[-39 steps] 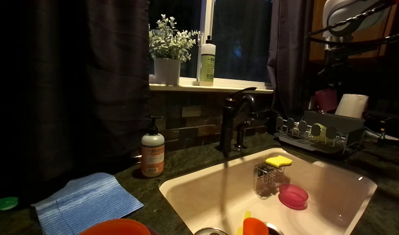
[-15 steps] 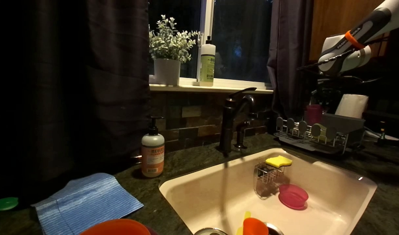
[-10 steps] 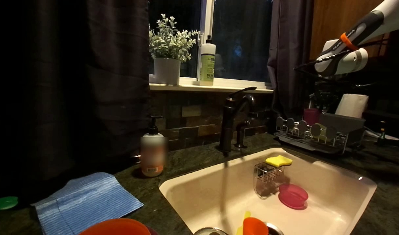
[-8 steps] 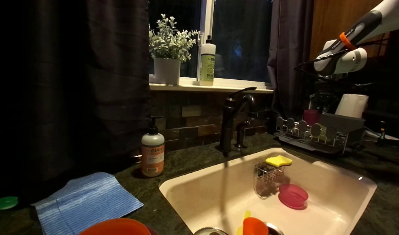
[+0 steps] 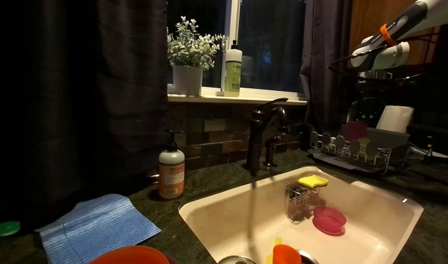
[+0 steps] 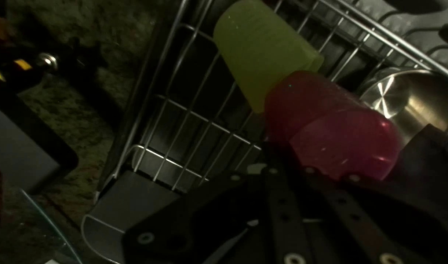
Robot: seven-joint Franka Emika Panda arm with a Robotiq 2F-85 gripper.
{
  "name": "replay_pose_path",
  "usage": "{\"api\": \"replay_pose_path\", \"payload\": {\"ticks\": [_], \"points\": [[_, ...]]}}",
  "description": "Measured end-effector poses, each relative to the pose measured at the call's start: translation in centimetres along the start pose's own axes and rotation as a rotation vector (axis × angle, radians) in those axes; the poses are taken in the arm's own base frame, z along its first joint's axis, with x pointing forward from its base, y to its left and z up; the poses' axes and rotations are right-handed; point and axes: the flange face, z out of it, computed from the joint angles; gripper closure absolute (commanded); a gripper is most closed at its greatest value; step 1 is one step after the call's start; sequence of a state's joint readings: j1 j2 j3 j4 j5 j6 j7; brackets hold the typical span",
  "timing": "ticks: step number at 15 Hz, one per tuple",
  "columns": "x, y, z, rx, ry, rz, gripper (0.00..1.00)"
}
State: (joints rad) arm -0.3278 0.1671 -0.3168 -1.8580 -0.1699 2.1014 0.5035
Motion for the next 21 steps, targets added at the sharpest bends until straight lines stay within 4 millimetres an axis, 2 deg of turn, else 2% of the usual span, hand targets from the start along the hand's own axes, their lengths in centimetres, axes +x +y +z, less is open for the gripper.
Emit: {"api": "replay_pose_path", "payload": {"ticks": [2, 6, 7, 8, 11, 13, 17, 18, 21], "points": [[-0.4, 0.1, 0.2, -0.052, -0.066, -0.004, 0.99], [-1.5, -0.1, 3.5, -0.164, -0.174, -0.015, 0.99], [-1.6, -0.2, 4.3, -0.188, -0.184, -0.015, 0.71], [-1.7, -0.3, 4.9, -0.206, -0.187, -0.014, 0.70], [-1.8, -0.7, 5.4, -0.232, -0.180, -0.020, 0.48], [-2.0, -1.4, 4.4, -0.220, -0.165, -0.033, 0.34], [-4.0, -3.1, -0.3, -0.171, -0.137, -0.121, 0.04], [-5.0, -3.3, -1.6, -0.163, -0.144, -0.159, 0.00], [-8.7, -3.6, -4.5, -0.155, -0.200, -0.313, 0.00]]}}
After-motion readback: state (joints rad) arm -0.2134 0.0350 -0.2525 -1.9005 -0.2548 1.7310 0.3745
